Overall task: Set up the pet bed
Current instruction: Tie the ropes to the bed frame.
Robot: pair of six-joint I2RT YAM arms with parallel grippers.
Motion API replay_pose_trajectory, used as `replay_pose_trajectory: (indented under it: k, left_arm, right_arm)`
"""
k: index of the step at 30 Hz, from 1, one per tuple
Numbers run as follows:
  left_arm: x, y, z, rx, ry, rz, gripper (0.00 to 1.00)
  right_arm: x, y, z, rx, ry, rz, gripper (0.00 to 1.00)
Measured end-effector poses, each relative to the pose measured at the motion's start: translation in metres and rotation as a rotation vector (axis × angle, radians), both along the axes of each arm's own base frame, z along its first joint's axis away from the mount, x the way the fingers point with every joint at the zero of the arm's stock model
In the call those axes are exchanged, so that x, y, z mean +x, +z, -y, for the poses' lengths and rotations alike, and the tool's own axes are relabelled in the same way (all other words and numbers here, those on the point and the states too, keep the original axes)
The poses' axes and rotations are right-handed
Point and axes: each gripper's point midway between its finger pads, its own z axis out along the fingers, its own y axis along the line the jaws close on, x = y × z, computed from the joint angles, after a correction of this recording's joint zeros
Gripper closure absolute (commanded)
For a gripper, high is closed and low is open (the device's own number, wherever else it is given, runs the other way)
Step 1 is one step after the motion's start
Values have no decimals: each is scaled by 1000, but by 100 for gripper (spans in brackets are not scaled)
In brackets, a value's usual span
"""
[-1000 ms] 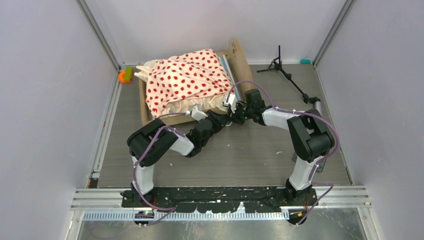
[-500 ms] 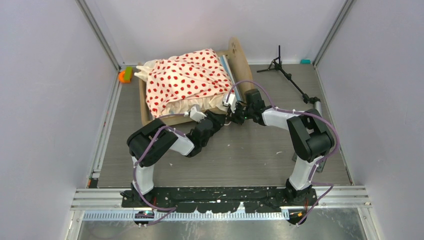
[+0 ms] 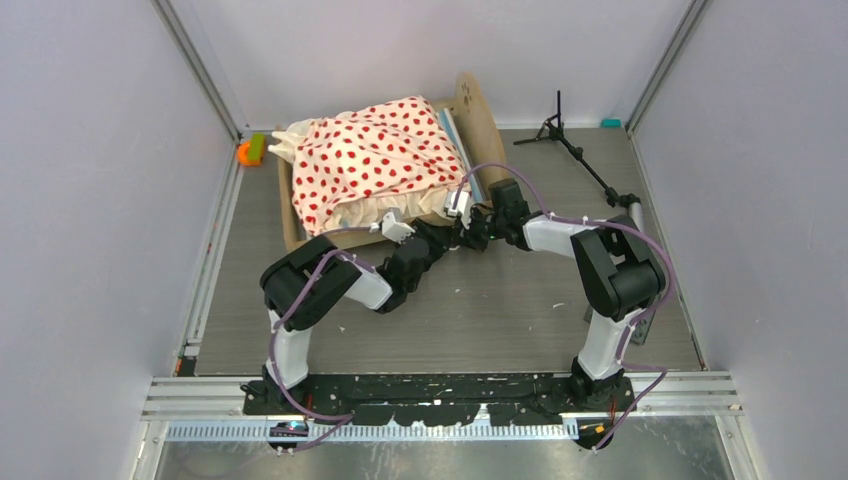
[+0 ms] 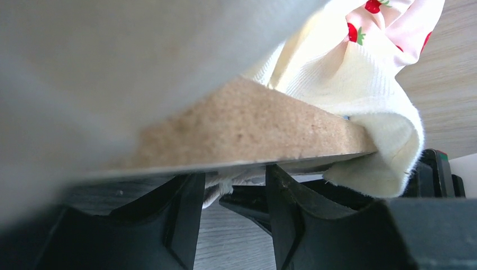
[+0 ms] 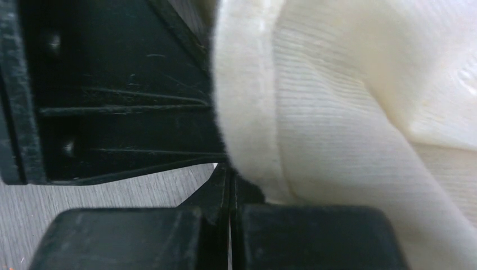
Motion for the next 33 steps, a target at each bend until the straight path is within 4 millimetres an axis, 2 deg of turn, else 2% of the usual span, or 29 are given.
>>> replay_pose_trajectory:
  k: [10, 18, 21, 24, 26, 30, 33]
  left_arm:
    - [5, 0, 1, 0, 11, 13, 56]
    - [3, 1, 1, -1, 6, 22, 56]
    - [-2, 1, -5, 3, 2, 24, 56]
    - [-18, 2, -22, 40, -6, 20, 55]
    - [-27, 7, -32, 67, -16, 29, 55]
    - [-44, 38, -43, 105, -44, 95, 55]
    - [-59, 65, -53, 112, -53, 144, 62]
  right_arm:
    - [-2, 0, -1, -6, 47, 26, 100]
    - [9, -1, 6, -47, -12, 43, 100]
    - [12, -2, 8, -58, -30, 49, 100]
    - [13, -2, 10, -66, -39, 52, 100]
    - [14, -2, 10, -68, -43, 52, 100]
    - [14, -2, 10, -67, -44, 50, 100]
    - [14, -2, 10, -67, -45, 49, 100]
